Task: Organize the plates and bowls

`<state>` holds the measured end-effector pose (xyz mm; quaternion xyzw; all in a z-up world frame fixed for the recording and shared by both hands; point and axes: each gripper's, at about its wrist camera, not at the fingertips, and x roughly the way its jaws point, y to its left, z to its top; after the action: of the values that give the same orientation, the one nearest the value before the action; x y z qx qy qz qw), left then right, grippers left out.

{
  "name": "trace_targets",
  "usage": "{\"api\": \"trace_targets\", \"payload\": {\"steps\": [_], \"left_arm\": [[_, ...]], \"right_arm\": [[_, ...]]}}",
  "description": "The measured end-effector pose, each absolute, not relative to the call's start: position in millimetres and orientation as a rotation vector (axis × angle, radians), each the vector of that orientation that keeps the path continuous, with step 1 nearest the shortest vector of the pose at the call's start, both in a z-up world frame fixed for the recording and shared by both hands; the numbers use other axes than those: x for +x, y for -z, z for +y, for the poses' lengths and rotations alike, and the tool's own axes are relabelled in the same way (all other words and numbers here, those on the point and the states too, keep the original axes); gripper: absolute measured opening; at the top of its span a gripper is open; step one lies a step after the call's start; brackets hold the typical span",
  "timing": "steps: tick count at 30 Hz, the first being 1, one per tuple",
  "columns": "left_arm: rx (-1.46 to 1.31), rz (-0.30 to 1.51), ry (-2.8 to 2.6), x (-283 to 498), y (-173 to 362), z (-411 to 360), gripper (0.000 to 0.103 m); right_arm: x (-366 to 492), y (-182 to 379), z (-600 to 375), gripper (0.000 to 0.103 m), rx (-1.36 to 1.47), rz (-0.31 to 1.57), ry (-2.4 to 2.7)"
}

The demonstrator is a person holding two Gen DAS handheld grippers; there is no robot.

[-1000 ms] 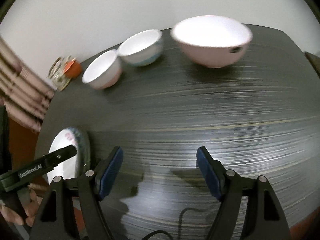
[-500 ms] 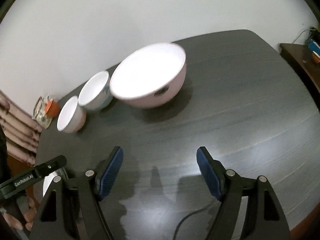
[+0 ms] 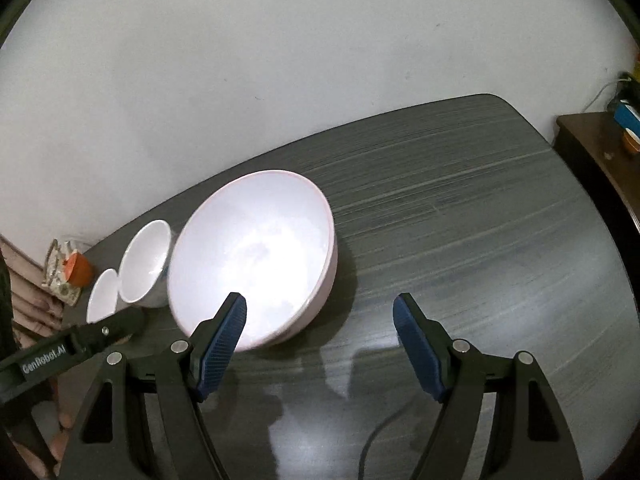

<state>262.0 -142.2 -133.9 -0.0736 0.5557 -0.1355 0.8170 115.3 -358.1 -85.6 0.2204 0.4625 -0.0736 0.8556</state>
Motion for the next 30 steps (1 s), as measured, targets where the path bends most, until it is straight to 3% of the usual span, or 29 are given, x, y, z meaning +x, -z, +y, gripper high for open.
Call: {"api": "trace_targets", "payload": {"steps": [19, 21, 22, 28, 30], "left_arm": [[-0.113, 1.247, 0.276, 286.1, 173.4, -163.5, 0.055], [-0.103, 1.241, 0.281, 284.4, 174.6, -167.0, 0.050], [-0.099, 1.238, 0.282, 283.1, 174.8, -167.8, 0.040], [-0.126, 1.240, 0.334, 281.1, 176.5, -178.2, 0.020], [-0.114, 1.238, 0.325, 279.3, 174.3, -177.9, 0.020]], "right_arm": [[157.8, 129.3, -357.4, 0.071, 0.506, 1.063, 0.165], [159.4, 131.8, -356.9, 0.069, 0.507, 1.067, 0.162], [160.7, 132.2, -356.5, 0.068, 0.511, 1.066, 0.161], [160.4, 135.2, -359.5, 0.041, 0.527, 1.063, 0.137], [159.6, 135.8, -359.0, 0.030, 0.532, 1.062, 0.127]]}}
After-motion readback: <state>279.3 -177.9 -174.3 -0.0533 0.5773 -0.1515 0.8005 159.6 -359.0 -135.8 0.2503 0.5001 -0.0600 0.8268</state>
